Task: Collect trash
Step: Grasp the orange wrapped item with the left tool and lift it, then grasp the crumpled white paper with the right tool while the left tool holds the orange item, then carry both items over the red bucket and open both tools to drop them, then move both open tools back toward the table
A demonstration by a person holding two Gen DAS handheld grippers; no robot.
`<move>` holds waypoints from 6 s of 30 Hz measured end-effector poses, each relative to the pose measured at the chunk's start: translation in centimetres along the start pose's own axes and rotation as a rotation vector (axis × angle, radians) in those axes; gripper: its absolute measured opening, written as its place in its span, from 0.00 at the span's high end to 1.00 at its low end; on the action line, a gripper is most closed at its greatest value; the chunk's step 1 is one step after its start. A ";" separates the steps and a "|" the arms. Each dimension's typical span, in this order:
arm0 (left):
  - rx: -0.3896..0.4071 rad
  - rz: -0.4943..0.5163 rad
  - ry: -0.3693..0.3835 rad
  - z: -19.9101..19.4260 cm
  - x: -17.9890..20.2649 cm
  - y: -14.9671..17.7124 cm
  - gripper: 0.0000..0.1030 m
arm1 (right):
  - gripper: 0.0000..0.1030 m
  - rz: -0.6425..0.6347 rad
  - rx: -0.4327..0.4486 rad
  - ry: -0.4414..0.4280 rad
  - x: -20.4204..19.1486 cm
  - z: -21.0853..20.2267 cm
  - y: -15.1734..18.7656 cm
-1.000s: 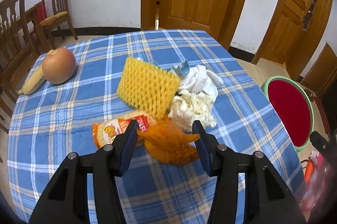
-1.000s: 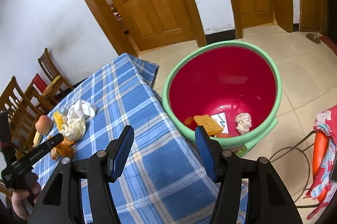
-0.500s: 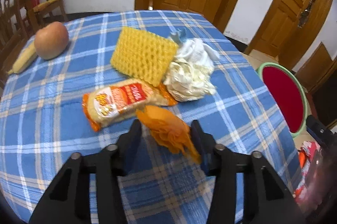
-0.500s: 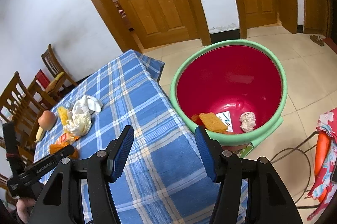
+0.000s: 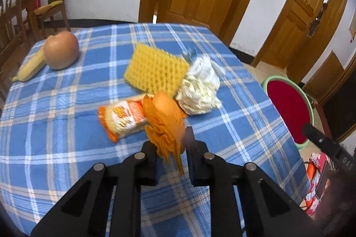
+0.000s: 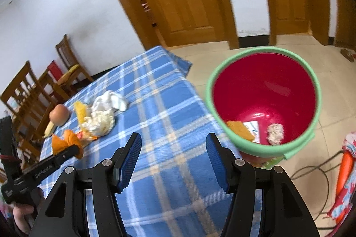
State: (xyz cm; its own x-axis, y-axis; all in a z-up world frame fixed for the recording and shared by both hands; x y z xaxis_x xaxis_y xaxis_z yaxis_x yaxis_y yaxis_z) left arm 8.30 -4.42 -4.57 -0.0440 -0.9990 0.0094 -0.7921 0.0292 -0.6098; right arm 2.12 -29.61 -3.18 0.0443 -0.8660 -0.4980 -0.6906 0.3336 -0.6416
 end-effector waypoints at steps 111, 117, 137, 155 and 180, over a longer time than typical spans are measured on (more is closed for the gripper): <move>0.019 0.375 0.247 0.4 21.8 -2.1 0.83 | 0.67 0.206 0.103 0.132 11.7 -3.7 -1.2; 0.002 0.398 0.262 1.3 23.9 -1.8 0.83 | 0.62 0.236 0.113 0.162 14.0 -4.1 -1.6; -0.022 0.457 0.266 3.4 27.6 -1.2 0.83 | 0.40 0.294 0.168 0.180 16.8 -5.4 -1.5; -0.003 0.417 0.210 3.4 26.5 -1.6 0.41 | 0.40 0.310 0.194 0.182 16.8 -6.4 -0.9; 0.056 0.241 0.102 -0.3 16.3 -2.6 0.35 | 0.26 0.227 0.183 0.127 9.8 -6.5 -0.9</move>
State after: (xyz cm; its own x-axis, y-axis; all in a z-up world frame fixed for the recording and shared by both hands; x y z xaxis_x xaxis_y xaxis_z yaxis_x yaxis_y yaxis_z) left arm 9.47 -20.78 -2.54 -0.2908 -0.9547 -0.0636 -0.7163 0.2613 -0.6470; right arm -1.52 -40.84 -3.68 -0.1944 -0.7972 -0.5716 -0.5306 0.5756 -0.6223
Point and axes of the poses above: each gripper's, at about its wrist camera, not at the fingertips, and z roughly the way its jaws point, x to its right, y to its underside, the point moved 2 cm from there along z, roughly the way its jaws point, and after that the axes turned 15 degrees about -y, right-handed, at the moved point
